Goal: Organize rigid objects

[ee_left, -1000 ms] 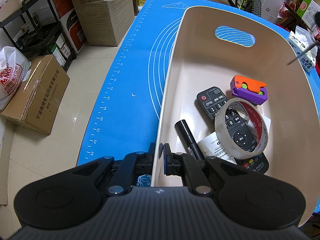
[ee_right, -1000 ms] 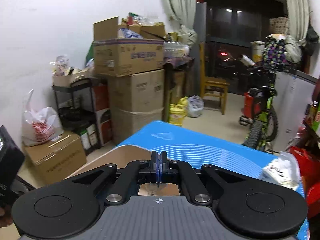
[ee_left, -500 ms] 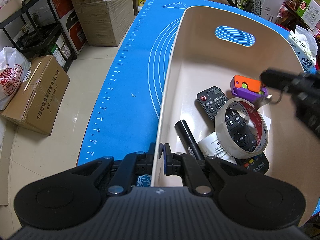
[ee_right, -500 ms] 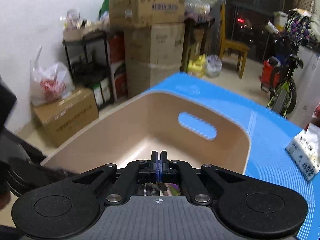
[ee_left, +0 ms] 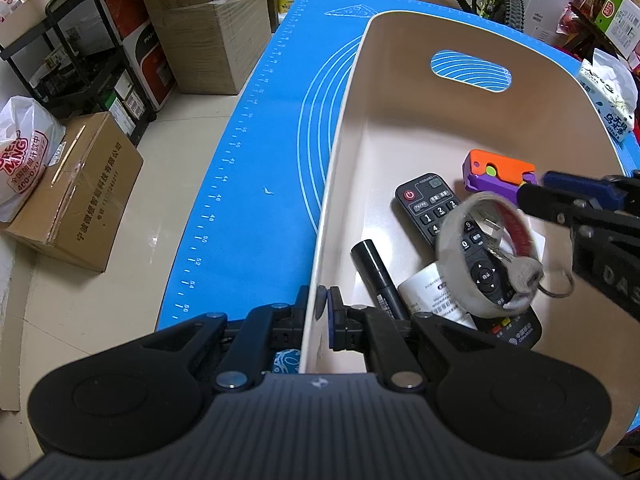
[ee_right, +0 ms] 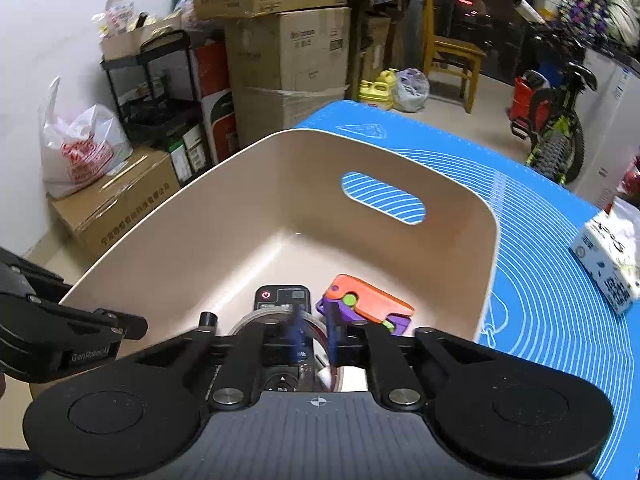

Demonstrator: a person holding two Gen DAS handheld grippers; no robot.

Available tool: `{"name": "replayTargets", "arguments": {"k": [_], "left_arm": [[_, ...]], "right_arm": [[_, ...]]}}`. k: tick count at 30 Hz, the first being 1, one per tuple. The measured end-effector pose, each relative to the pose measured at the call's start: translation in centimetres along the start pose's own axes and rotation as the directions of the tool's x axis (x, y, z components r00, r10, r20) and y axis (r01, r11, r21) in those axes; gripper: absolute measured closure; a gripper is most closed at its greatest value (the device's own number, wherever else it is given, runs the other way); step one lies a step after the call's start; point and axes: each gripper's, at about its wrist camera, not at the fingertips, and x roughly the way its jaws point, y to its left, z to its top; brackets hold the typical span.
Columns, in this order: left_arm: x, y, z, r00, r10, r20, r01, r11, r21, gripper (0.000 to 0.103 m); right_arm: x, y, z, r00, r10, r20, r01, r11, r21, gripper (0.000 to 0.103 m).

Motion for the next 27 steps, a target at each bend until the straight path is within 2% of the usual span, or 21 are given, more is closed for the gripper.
{"name": "replayTargets", "arguments": {"k": [2, 3, 5, 7, 9, 10, 11, 12, 15, 27], "left_arm": [[-0.2, -0.2, 0.0, 1.000, 0.010, 0.008, -0.010, 1.000, 0.007, 0.093], [-0.3, -0.3, -0.1, 1.000, 0.017, 0.012, -0.017, 1.000, 0.010, 0.092], [-0.8, -0.6, -0.1, 0.999, 0.030, 0.030, -0.031, 0.999, 0.018, 0.084], [-1.7, -1.0, -0.2, 0.997, 0.029, 0.065, -0.031, 0.999, 0.026, 0.047], [-2.8, -1.6, -0.3, 0.993, 0.028, 0.115, -0.032, 0.999, 0.033, 0.032], [-3.3, -2.0, -0.3, 0.990, 0.028, 0.136, -0.034, 0.999, 0.040, 0.028], [-3.8, -2.4, -0.4, 0.987, 0.028, 0.157, -0.036, 0.998, 0.050, 0.027], [-4.2, -2.8, -0.4, 0.985, 0.028, 0.170, -0.038, 0.998, 0.058, 0.026], [-5.3, -3.6, -0.8, 0.979, 0.022, 0.200, -0.037, 0.997, 0.070, 0.025], [-10.3, -5.3, -3.6, 0.962, 0.039, 0.269, -0.046, 0.999, 0.019, 0.024]], "right_arm": [[-0.8, -0.4, -0.1, 1.000, -0.002, 0.023, 0.001, 1.000, 0.009, 0.039], [-1.2, -0.4, -0.2, 0.999, -0.002, 0.033, 0.002, 1.000, 0.009, 0.035], [-2.0, -0.5, -0.3, 0.999, -0.006, 0.041, 0.005, 1.000, 0.004, 0.032], [-3.0, -0.6, -0.5, 0.998, -0.011, 0.057, 0.011, 1.000, 0.001, 0.026], [-4.4, -0.7, -0.7, 0.996, -0.025, 0.086, 0.026, 1.000, -0.005, 0.016], [-5.0, -0.8, -0.8, 0.995, -0.032, 0.099, 0.033, 0.999, -0.009, 0.012], [-5.6, -1.0, -0.9, 0.993, -0.038, 0.113, 0.039, 0.999, -0.011, 0.005], [-6.4, -1.2, -1.1, 0.990, -0.046, 0.131, 0.048, 0.999, -0.011, 0.004], [-8.1, -1.8, -1.6, 0.987, -0.064, 0.151, 0.064, 0.998, 0.007, 0.002], [-15.1, -4.7, -4.7, 0.975, -0.113, 0.193, 0.089, 0.988, 0.129, 0.002]]}}
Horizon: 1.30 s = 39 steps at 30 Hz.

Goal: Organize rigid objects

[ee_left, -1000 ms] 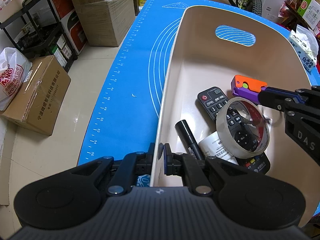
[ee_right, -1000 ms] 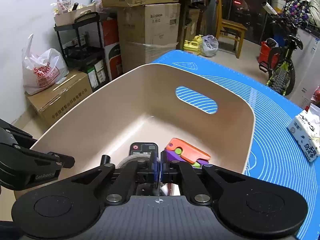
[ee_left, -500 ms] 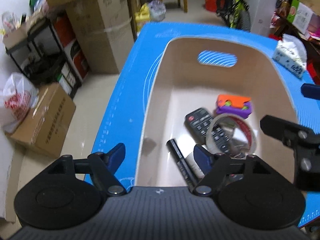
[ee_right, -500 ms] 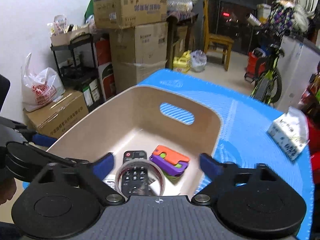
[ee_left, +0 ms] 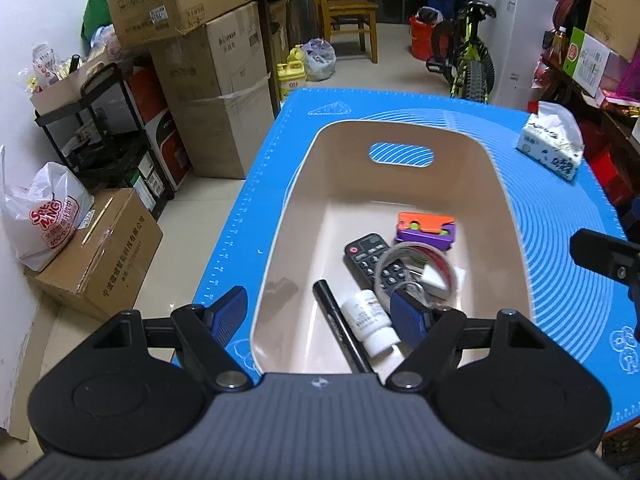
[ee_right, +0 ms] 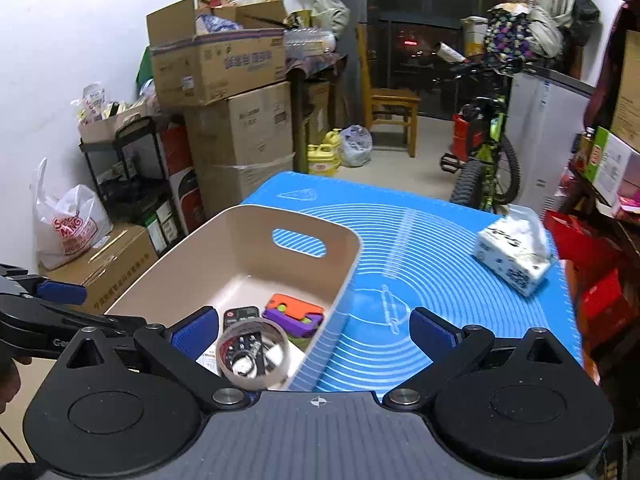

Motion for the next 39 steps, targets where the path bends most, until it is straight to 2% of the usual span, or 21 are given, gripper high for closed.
{"name": "replayTargets", "arguments": {"k": [13, 20, 25, 31, 39], "left_arm": [[-7.7, -5.0, -3.1, 0.996, 0.004, 0.086, -0.006, 1.000, 0.029, 0.024], [-10.4, -7.1, -5.5, 0.993, -0.005, 0.120, 0.003, 1.000, 0.016, 0.024], [-11.8, -8.5, -7.3, 0.988, -0.007, 0.156, 0.005, 1.000, 0.018, 0.024], [-12.2, -9.5, -9.6, 0.989, -0.023, 0.145, 0.022, 1.000, 0.009, 0.024], [-12.6, -10.6, -12.8, 0.988, -0.030, 0.149, 0.024, 0.999, 0.042, 0.024]], "right_arm": [[-10.4, -4.7, -3.4, 0.995, -0.072, 0.065, 0.065, 0.993, 0.102, 0.002], [-15.1, -6.6, -6.1, 0.989, -0.112, 0.093, 0.097, 0.983, 0.158, 0.002], [-17.0, -7.3, -8.6, 0.988, -0.134, 0.083, 0.117, 0.977, 0.180, 0.002], [-18.7, -7.2, -11.3, 0.987, -0.142, 0.074, 0.125, 0.972, 0.197, 0.002], [-19.6, -6.4, -14.7, 0.986, -0.155, 0.066, 0.141, 0.972, 0.186, 0.002]]}}
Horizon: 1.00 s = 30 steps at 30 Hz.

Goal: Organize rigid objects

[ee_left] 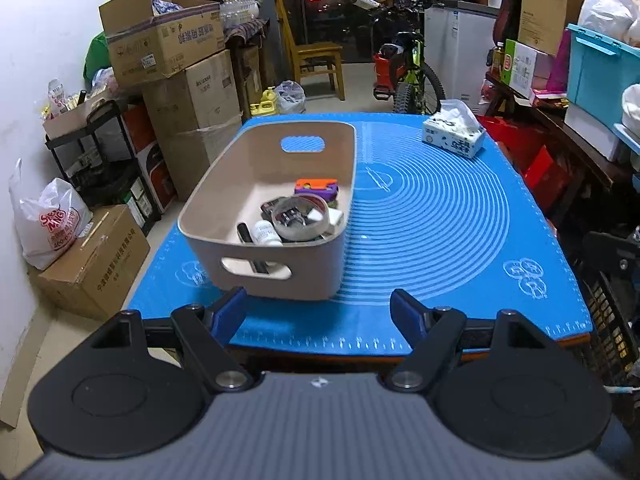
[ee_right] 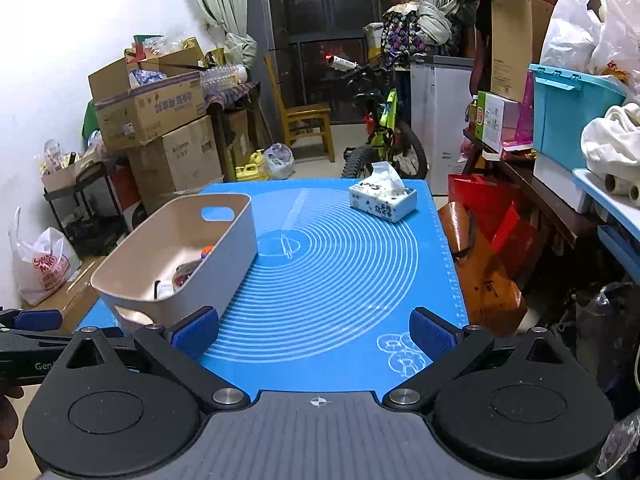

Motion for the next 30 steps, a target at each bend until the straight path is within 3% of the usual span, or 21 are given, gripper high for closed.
{"name": "replayTargets", "arguments": {"k": [16, 20, 30], "left_arm": [[-0.1, -2.3, -3.6, 0.998, 0.001, 0.064, -0.005, 0.998, 0.069, 0.025], [-0.1, -2.5, -4.1, 0.997, -0.012, 0.079, 0.005, 0.997, 0.081, 0.025], [0.0, -2.4, -4.3, 0.995, -0.025, 0.101, 0.018, 0.998, 0.064, 0.025]], "right_arm": [[-1.1, 0.6, -4.7, 0.998, -0.048, 0.047, 0.049, 0.998, -0.026, 0.002], [-1.6, 1.1, -5.0, 0.994, -0.059, 0.092, 0.063, 0.997, -0.037, 0.002], [-1.4, 1.2, -5.4, 0.994, -0.054, 0.099, 0.057, 0.998, -0.026, 0.002]]}}
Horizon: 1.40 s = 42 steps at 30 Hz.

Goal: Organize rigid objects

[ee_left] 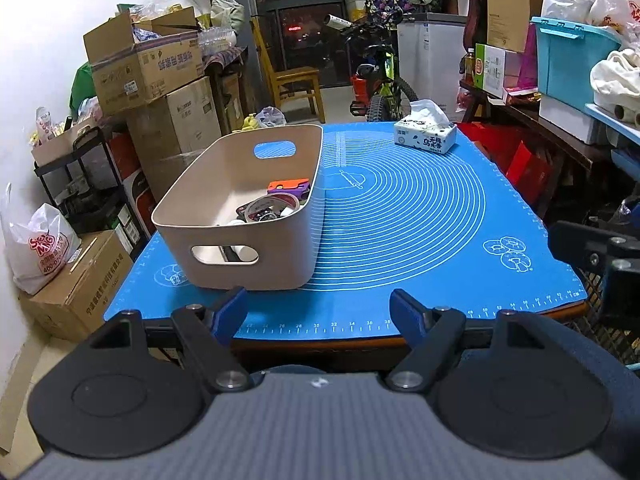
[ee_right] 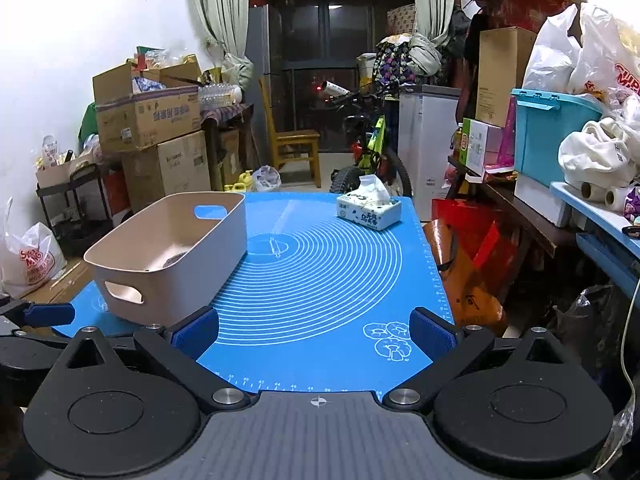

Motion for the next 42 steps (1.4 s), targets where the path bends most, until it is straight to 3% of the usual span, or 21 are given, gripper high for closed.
{"name": "replayTargets", "arguments": {"k": [19, 42], "left_arm": [[0.1, 0.9, -0.1, 1.000, 0.005, -0.009, -0.005, 0.999, -0.051, 0.025], [0.1, 1.3, -0.1, 1.000, 0.017, -0.011, -0.018, 0.998, -0.063, 0.025]], "right_arm": [[0.2, -1.2, -0.3, 1.000, -0.008, -0.025, 0.010, 0.998, 0.055, 0.002], [0.0, -1.2, -0.1, 1.000, -0.011, -0.019, 0.012, 1.000, 0.018, 0.002]]}}
